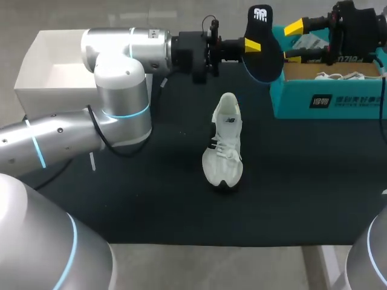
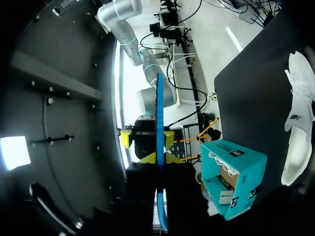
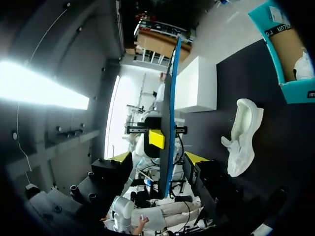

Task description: Take the shoe out of the shoebox, open the shoe tongue, remove and reinsert the insole, then place the shoe into the shoebox

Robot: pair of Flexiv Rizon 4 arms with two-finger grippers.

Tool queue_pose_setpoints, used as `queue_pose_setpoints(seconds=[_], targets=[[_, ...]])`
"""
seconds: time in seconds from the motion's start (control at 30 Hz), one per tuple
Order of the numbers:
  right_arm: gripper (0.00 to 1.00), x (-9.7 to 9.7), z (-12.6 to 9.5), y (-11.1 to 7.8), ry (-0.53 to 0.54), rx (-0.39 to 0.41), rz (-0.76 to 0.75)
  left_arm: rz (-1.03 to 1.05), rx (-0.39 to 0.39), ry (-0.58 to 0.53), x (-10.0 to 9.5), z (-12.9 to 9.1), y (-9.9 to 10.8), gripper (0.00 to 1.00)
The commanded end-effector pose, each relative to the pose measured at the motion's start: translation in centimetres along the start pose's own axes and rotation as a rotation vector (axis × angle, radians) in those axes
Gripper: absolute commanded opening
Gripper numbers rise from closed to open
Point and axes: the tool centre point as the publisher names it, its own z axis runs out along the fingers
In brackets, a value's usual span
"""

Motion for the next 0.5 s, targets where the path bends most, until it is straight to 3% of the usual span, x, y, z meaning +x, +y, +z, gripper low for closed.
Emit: queue_pose_setpoints(seconds=[0.03,0.13,0.43,0.5], targets=[[0.49,-0.4,0.6,0.4,-0.001,0.026,0.011,0.013,0.008,-0.004,-0.2,0.7,0.2,0.0],[0.42,-0.7,0.9,0.4,0.001,0.034,0.023,0.016,0.007,-0.005,-0.2,0.8,0.2,0.0],[0.35,-0.7,1.7,0.3,0.011,0.043,0.033,0.022,-0.005,-0.014,-0.3,1.2,0.3,0.0],[0.28,-0.8,1.9,0.3,0.012,0.044,0.037,0.023,-0.004,-0.017,-0.3,1.3,0.2,0.0]])
